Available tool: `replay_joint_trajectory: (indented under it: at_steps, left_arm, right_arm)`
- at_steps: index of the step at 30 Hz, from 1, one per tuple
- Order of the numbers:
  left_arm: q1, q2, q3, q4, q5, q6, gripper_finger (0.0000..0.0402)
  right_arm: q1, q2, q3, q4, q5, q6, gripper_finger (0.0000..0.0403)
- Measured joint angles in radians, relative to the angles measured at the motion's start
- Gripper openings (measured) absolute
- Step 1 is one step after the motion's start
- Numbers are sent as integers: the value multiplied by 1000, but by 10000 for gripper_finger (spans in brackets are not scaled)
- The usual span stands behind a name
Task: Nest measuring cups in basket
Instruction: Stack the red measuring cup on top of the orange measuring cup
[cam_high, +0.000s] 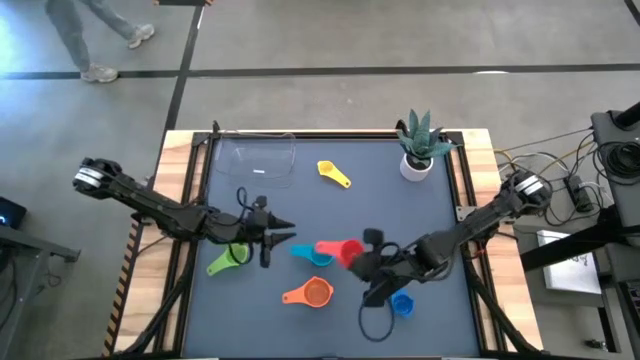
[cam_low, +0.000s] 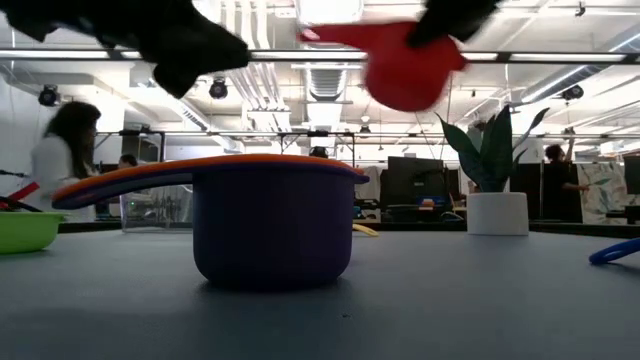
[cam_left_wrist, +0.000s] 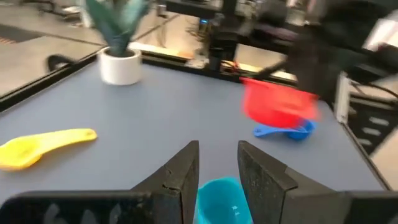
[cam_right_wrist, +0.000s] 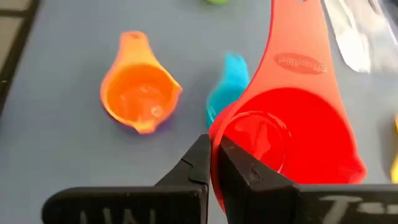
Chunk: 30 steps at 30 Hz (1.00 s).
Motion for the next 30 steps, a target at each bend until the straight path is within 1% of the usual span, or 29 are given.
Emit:
replay_joint_trajectory:
  at_steps: [4,6,10,13,17,22,30]
  left_arm:
    - [0,-71,-85,31,-36,-62,93]
    - [0,-97,-121,66,-51,-69,93]
    - [0,-142,-179,128,-66,-69,93]
    - [0,-159,-199,156,-68,-69,93]
    - [0,-160,-198,160,-68,-69,93]
    - [0,-141,-186,161,-68,-69,93]
    - [0,-117,-185,167,-68,-66,93]
  right_arm:
    - [-1,117,110,27,-46,-132,9]
    - [-3,174,163,33,-80,-162,9]
    - [-5,273,260,33,-184,-204,9]
    - [-7,329,317,33,-225,-217,9]
    - [-18,378,356,45,-267,-219,9]
    - [-39,431,365,33,-303,-194,9]
    - [-68,472,366,20,-314,-184,9]
